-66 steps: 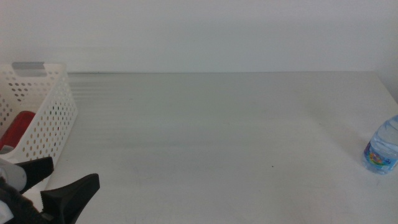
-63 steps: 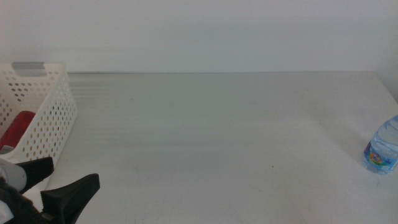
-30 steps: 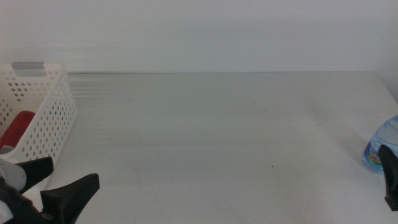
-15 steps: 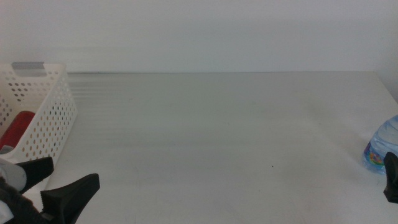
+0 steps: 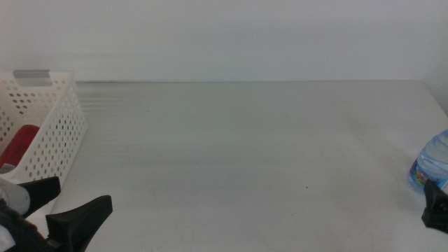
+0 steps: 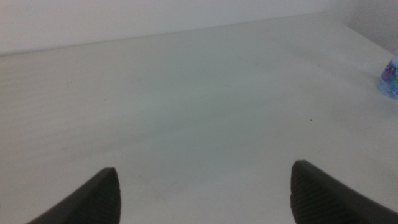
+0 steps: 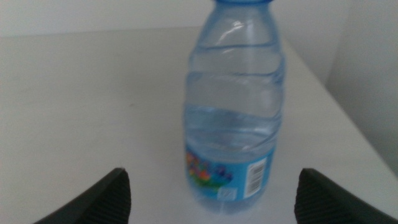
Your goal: Use arms to grab the bottles and put them into the dustbin to the left of the table.
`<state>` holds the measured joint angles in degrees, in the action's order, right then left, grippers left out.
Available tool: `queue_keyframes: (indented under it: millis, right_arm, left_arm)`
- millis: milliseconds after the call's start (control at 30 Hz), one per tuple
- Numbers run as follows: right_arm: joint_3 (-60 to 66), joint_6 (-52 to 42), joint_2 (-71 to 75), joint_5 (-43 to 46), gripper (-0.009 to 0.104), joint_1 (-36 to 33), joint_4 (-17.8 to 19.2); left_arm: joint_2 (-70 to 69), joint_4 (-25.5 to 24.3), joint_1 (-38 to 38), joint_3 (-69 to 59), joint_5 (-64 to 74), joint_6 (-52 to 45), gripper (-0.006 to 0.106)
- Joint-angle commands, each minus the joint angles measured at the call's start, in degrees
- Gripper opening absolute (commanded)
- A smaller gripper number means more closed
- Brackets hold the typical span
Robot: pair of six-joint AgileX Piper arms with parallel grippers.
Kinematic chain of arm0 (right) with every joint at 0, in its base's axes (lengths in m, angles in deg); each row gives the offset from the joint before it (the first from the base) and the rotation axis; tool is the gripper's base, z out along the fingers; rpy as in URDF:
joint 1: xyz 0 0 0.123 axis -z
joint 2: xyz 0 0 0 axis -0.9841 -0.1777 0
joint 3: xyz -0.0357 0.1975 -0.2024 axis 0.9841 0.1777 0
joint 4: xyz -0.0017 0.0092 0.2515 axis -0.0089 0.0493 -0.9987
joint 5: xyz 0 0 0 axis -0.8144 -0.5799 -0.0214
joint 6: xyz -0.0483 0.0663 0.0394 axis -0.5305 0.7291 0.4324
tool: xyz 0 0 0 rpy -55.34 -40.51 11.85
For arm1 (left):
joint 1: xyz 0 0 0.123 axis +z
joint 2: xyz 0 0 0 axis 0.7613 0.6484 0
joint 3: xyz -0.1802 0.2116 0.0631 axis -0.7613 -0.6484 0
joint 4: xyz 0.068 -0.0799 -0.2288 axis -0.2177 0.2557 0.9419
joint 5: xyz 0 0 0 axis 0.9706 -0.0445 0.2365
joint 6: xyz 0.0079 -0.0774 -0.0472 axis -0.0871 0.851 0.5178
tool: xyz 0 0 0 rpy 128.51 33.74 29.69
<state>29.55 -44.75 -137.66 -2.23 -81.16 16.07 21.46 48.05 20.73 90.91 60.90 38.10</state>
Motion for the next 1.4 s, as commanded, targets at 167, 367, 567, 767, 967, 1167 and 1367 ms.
queue_keyframes:
  millis: [167, 367, 567, 767, 967, 1167, 1367]
  right_arm:
    - [-4.95, -3.19, -2.4, 11.63, 0.077, 0.34, -2.55]
    - [-8.73, -4.19, -6.86, 11.7, 0.077, 0.34, -5.18]
    - [-13.21, -4.42, -11.52, 11.7, 0.077, 0.34, -7.71]
    - [-17.71, -5.5, -15.23, 11.7, 0.077, 0.56, -8.17]
    - [-20.91, -6.98, -18.25, 11.65, 0.076, 0.56, -9.97]
    - [-21.27, -6.98, -18.78, 11.78, 0.036, 0.56, -9.28]
    - [-21.77, -6.13, -17.54, 11.8, 0.0, 0.44, 0.51]
  left_arm:
    - [0.31, 0.52, -0.29, 1.68, -4.43, 0.55, 0.09]
    - [0.31, 0.52, -0.29, 1.68, -4.43, 0.55, 0.09]
    - [0.31, 0.52, -0.29, 1.68, -4.43, 0.55, 0.09]
    - [0.31, 0.52, -0.29, 1.68, -4.43, 0.55, 0.09]
    - [0.31, 0.52, -0.29, 1.68, -4.43, 0.55, 0.09]
    - [0.31, 0.47, -0.29, 1.68, -4.43, 0.55, 0.09]
    - [0.31, 0.47, -0.29, 1.68, -4.43, 0.55, 0.09]
